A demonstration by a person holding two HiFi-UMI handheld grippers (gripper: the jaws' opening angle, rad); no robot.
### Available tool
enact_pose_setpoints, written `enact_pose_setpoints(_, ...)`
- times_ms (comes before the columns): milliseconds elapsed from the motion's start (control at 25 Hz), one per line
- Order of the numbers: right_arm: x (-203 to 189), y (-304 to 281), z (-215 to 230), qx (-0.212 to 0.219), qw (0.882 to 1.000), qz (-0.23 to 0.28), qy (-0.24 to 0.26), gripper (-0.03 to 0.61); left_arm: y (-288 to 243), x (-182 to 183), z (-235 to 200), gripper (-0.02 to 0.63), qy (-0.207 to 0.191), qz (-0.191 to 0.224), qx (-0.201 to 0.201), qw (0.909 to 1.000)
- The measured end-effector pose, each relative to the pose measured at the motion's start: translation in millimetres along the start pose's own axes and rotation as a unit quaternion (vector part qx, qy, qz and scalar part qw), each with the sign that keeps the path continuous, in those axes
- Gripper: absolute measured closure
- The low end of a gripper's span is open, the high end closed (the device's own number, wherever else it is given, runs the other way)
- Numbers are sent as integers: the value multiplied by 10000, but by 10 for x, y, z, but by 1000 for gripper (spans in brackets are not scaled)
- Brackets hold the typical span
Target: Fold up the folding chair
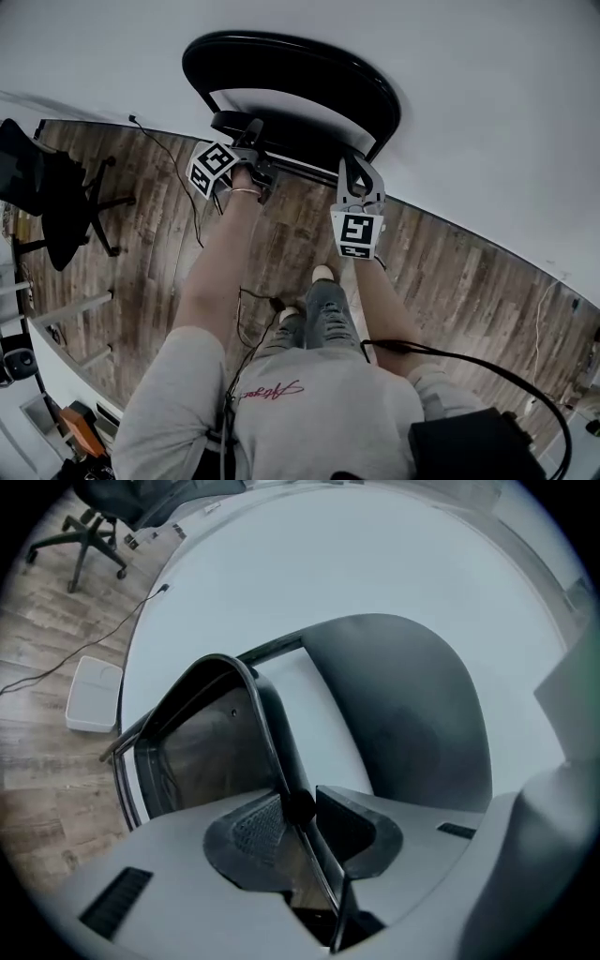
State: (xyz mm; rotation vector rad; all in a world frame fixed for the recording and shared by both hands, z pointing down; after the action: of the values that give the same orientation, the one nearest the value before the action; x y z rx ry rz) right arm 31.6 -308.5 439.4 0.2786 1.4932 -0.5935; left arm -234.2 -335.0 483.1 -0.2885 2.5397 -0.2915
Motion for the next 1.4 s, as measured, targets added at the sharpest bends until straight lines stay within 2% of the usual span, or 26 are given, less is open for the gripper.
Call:
enact_pose_setpoints(200,6,-143,46,-10,10000,-47,-3,541,43,-39,-6,502,-809,87,-412,9958)
enact_pose_setpoints(320,-16,-234,54,43,9999,-92,81,541,26,-43,-4,502,-1060,-7,-583,9927)
enact_pose_setpoints(440,-39,-298,17,132,9998,-88,150,541,-8,-40,25,499,-1092,-87,-532,9926)
enact_pose_setpoints(680,-125,-320,-192,423,9989,-137,133,541,-39,-27,48,499,-817,-58,-246,9963)
enact_pose_setpoints(840,-136,-331,-250,532,9976,-90,440,552,-56,-12,76,497,-714,-100,-98,9973)
enact_pose_setpoints(1000,-103,-401,-306,648,9920,-12,1080,554,-40,-10,78,492,-821,-150,-191,9963)
enact_pose_setpoints(1120,-50,-515,-292,454,9938,-30,1018,560,23,-7,20,488,-1072,-19,-394,9935)
enact_pose_setpoints(1240,-62,-501,-280,356,9936,123,1066,560,154,-43,-113,418,-1149,182,-463,9921)
enact_pose_setpoints(1280,-61,-492,-273,342,9936,142,1065,560,230,-59,-160,410,-1230,241,-396,9913)
enact_pose_setpoints(1360,-47,-492,-271,322,9942,138,1021,560,443,-102,-236,416,-1690,328,-59,9851)
enact_pose_setpoints(1400,-42,-498,-274,316,9945,126,993,561,559,-136,-246,460,-2022,353,139,9786)
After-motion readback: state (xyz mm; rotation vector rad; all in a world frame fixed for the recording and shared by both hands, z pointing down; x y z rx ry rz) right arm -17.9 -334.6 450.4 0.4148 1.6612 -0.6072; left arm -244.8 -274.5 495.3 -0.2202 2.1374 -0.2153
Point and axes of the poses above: the fingertips, and each gripper's own axes: y backward along the fingers, z to its right, x out of its top, the point moved 7 cm from there along y, backward along the fingers, and after that the axes turned 15 degrees about -y, right-handed, at the moved point
